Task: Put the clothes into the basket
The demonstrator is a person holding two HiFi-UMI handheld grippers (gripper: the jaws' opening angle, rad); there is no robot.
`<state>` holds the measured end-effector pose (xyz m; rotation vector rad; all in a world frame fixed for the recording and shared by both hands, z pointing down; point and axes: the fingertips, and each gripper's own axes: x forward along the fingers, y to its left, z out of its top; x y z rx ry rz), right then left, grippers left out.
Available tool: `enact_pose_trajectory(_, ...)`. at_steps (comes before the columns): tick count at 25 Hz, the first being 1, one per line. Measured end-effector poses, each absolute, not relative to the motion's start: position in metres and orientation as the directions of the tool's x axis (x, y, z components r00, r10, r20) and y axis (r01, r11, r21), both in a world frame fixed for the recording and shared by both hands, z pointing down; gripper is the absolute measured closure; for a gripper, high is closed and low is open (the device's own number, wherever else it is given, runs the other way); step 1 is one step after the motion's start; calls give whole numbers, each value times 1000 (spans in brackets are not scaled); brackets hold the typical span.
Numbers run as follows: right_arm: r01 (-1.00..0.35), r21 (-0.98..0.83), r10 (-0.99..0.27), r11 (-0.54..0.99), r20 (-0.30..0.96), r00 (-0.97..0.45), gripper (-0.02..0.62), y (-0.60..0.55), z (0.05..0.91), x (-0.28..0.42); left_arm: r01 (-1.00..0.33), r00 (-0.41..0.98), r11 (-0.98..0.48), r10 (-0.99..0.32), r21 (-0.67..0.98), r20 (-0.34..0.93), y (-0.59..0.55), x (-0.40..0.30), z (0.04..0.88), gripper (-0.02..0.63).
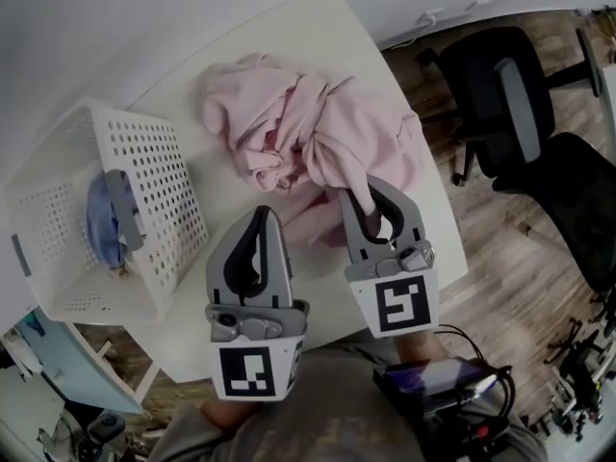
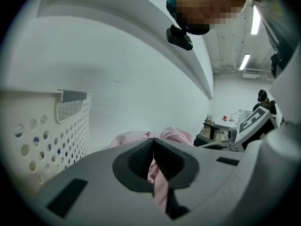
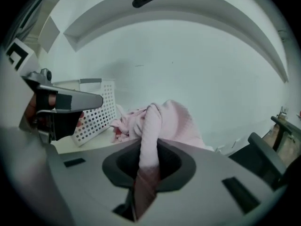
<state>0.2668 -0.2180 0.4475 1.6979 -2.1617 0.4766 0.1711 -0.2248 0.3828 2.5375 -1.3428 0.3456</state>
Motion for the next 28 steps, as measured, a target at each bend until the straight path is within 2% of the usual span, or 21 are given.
enact_pose_trajectory(12, -982, -45, -891, 184, 414, -186, 546, -154, 430, 246, -808, 579, -584, -760, 83, 295, -171, 146, 373, 596)
enact_pose_trajectory(21, -989, -42, -902, 144, 405, -149, 545, -68, 418, 229, -774, 620, -630, -735, 63, 274, -93, 133, 360, 596)
enact_pose_trajectory(28, -989, -55, -891, 139, 429, -149, 544, -50, 423, 229, -750, 644, -658, -708, 61, 291, -83, 139, 364, 595)
